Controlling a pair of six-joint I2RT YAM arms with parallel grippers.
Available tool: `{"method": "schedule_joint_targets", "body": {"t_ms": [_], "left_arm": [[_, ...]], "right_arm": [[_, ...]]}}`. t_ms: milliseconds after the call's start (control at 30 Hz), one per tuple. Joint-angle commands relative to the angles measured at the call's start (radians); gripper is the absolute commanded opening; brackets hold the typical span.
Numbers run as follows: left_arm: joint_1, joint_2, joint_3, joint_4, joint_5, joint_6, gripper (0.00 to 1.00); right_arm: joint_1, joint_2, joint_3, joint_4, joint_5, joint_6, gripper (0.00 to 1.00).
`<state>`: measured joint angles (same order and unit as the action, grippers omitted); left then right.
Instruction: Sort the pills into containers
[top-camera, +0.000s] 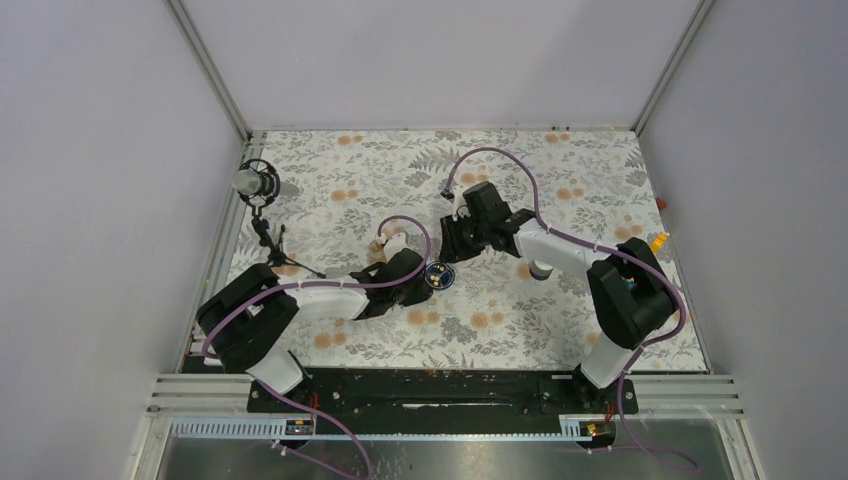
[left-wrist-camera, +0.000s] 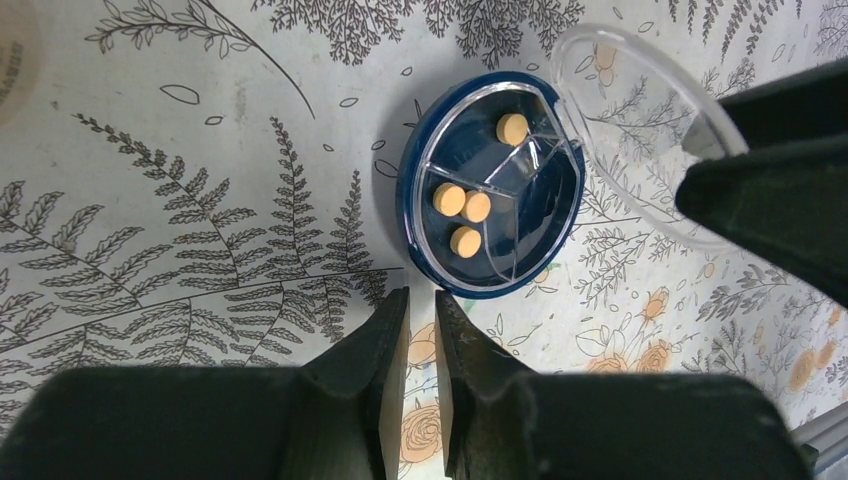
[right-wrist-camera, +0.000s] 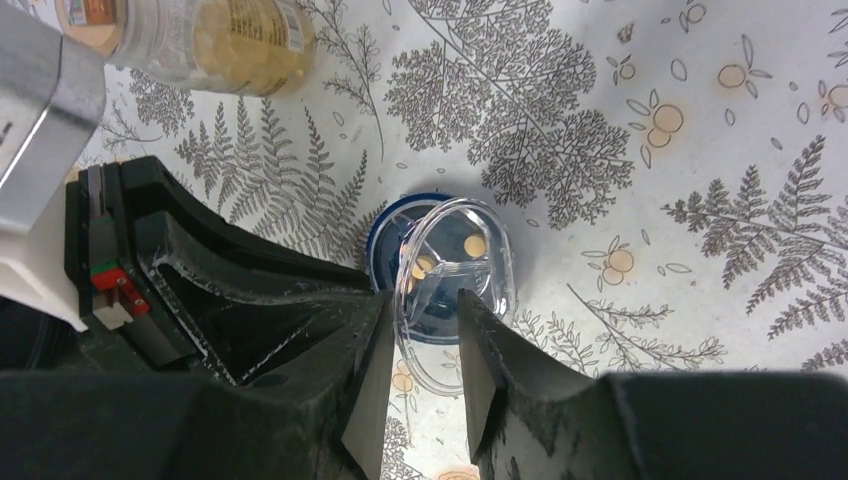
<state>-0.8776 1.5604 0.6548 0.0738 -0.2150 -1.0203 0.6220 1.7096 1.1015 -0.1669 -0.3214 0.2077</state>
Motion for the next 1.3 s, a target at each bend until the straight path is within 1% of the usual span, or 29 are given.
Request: {"method": "schedule_joint_targets", "body": {"t_ms": [0,67,167,533,567,633,700,1100,1267], "left_arm": [[0.012,0.016,0.005,0.066,0.025,-0.006,0.16],[0.015,0.016,0.004,0.07,0.027,-0.006,0.16],[0.017,0.017,0.002,0.075,0.028,-0.006,0.16],[0.028,-0.009,-0.023,0.077,0.017,-0.008,0.16],[0.029,-0.012,-0.026,0.077,0.016,-0.008,0.16],[0.033,-0.022,-0.032,0.078,0.013,-0.008,0.16],[0.035,-0.029,-0.04,0.079,0.011,-0.008,0.16],[0.047,-0.05,-0.064,0.105,0.021,-0.005,0.16],[0.055,-0.028,-0.061,0.127,0.054,-0.001,0.16]], "right_arm": [[0.039,-0.041,-0.028,-0.01,-0.008,0.012,0.38],[0.053,-0.044,-0.035,-0.009,0.002,0.005,0.44],[0.063,-0.044,-0.037,-0.011,0.005,0.004,0.47],[0.068,-0.03,-0.018,-0.009,-0.007,0.063,0.5],[0.067,-0.026,-0.017,-0.006,-0.012,0.068,0.52],[0.067,-0.03,-0.032,0.024,-0.023,0.078,0.6],[0.067,-0.044,-0.05,0.058,-0.014,0.098,0.64],[0.067,-0.042,-0.029,0.046,-0.028,0.126,0.66],[0.067,0.013,-0.015,0.041,-0.036,0.159,0.6]]}}
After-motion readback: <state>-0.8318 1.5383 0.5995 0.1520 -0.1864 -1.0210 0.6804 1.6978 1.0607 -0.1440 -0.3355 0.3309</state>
